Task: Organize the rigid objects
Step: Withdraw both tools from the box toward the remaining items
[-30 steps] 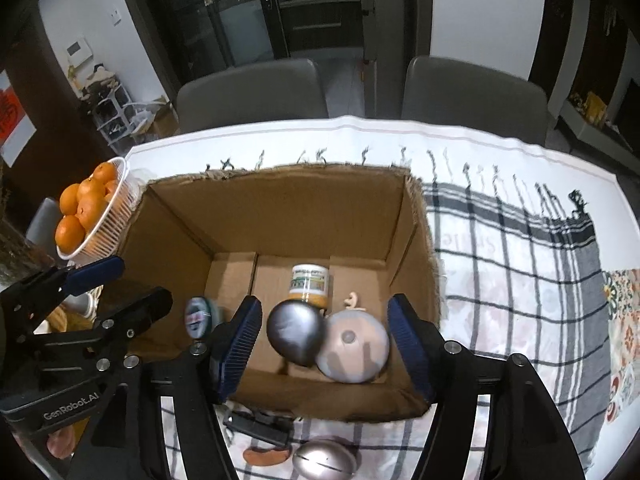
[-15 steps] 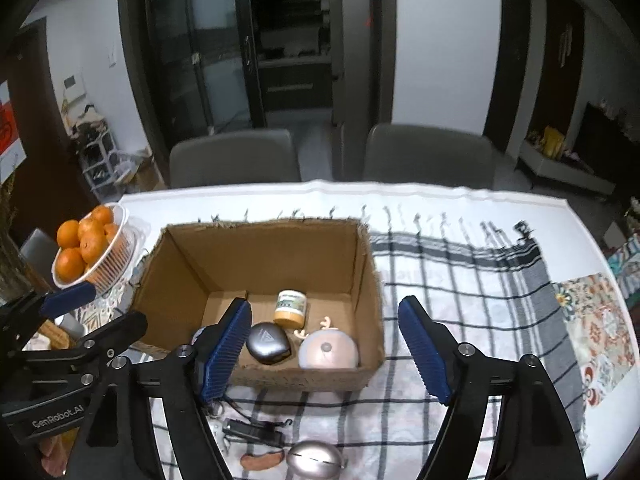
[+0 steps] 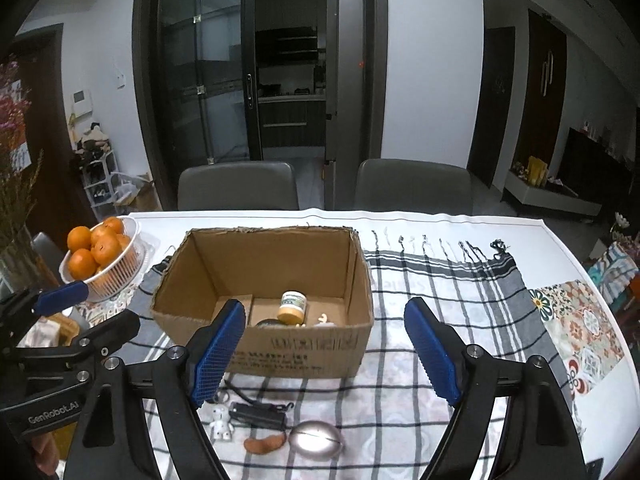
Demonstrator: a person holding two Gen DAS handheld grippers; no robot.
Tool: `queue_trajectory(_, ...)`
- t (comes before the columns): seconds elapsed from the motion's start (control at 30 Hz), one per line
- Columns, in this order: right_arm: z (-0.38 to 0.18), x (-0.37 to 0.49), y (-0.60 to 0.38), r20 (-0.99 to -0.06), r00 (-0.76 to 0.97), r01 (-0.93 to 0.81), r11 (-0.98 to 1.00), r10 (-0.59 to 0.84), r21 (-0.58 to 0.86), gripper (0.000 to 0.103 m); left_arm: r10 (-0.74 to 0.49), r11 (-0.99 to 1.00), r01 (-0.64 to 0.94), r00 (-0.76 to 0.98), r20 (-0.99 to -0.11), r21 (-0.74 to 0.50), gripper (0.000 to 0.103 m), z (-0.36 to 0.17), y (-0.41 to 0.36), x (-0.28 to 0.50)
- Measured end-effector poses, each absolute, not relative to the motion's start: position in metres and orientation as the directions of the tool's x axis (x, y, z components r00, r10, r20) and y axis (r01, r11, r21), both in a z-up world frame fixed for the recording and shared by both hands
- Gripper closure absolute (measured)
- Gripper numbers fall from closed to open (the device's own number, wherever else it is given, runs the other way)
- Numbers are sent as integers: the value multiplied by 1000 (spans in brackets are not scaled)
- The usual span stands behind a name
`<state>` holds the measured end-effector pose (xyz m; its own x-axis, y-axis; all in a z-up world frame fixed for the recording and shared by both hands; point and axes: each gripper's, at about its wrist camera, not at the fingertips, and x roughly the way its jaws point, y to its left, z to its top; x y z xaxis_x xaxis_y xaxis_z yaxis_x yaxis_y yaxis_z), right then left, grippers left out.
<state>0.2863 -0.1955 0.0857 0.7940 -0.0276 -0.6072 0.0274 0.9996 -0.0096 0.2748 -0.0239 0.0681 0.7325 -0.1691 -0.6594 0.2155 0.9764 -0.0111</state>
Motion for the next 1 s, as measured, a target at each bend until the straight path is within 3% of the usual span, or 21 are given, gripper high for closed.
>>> queue_trajectory(0.5, 64, 235, -188, -573, 820, 19, 1000, -2, 23, 17, -164, 977, 211, 782, -602, 9, 22, 49, -18, 223)
queue_trajectory(1.0, 33, 213, -186, -599, 801, 7, 999, 21, 45, 17, -164, 977, 213, 735, -659, -5, 22, 11, -18, 204)
